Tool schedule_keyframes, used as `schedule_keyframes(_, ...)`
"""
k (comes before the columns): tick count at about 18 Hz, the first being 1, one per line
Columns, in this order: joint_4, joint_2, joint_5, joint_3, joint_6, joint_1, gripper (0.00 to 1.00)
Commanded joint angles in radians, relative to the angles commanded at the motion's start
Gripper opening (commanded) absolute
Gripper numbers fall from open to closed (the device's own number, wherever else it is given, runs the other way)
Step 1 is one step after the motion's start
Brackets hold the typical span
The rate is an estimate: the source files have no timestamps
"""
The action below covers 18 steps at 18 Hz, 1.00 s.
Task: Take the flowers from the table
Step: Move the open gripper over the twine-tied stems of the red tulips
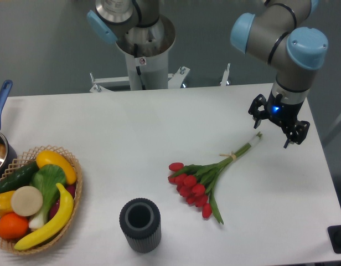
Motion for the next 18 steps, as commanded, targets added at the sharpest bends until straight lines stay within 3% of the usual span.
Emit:
schedule_keyframes(10,0.006,-0.006,-0.012,-0.050,-0.126,-0.034,1.00)
schedule_keyframes(12,0.067,-0.006,-0.026,-0.101,-0.138,-0.037,1.00)
schedule_keyframes(15,0.247,-0.003,-0.029,-0.208,-0.147,-0.055,1.00)
schedule_keyframes(18,0.267,-0.009,-0.026,-0.238,-0.144,-0.060,1.00)
